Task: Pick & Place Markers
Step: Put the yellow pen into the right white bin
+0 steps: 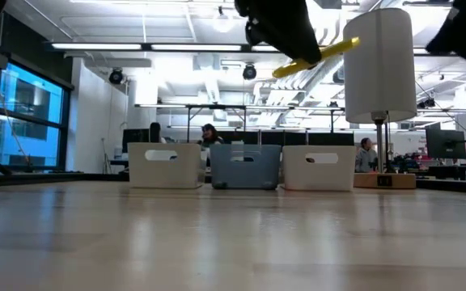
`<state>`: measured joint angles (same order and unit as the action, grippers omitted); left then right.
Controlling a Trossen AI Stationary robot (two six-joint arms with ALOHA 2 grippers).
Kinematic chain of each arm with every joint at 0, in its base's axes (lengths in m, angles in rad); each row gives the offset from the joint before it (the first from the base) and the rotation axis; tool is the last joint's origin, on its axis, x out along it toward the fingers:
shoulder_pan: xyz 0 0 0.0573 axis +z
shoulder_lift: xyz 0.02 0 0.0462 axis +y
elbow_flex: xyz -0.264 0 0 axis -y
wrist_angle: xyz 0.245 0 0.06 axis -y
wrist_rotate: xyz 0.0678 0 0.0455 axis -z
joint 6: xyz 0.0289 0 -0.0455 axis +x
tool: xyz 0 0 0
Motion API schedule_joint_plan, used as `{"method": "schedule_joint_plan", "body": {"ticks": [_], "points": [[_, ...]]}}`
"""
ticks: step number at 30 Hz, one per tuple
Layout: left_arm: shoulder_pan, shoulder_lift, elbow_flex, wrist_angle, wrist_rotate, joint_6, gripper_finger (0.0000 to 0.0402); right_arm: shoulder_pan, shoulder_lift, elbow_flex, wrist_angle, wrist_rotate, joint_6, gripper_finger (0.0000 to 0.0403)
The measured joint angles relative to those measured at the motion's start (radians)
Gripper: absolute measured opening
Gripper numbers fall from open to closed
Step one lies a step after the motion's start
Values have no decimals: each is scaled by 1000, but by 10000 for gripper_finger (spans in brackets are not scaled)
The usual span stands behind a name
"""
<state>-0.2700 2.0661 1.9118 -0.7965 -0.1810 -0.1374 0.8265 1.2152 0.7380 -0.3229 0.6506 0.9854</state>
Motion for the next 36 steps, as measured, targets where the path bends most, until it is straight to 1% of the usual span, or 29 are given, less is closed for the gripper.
{"method": "schedule_joint_plan", "body": {"ticks": [4, 7, 12, 15, 21, 24, 29, 31, 36], "points": [[20, -10, 0, 57, 48, -9, 37, 58, -66, 0, -107, 137, 33, 215], [28, -16, 2, 161, 72, -10, 37, 93, -97, 0, -130, 219, 42, 215], [35, -15, 1, 303, 89, -22, 37, 132, -131, 0, -111, 327, 32, 215], [36, -15, 1, 365, 93, -29, 37, 146, -149, 0, -47, 388, -26, 215], [35, -15, 1, 508, 97, -54, 37, 151, -169, 0, 123, 419, -219, 215], [35, -15, 1, 568, 96, -55, 37, 150, -175, 0, 165, 426, -283, 215], [35, -14, 1, 616, 104, -55, 37, 149, -186, 0, 203, 445, -340, 215], [35, -14, 1, 640, 119, -60, 37, 149, -186, 0, 246, 447, -379, 215], [34, -14, 1, 671, 121, -77, 37, 149, -185, 0, 351, 448, -489, 214]]}}
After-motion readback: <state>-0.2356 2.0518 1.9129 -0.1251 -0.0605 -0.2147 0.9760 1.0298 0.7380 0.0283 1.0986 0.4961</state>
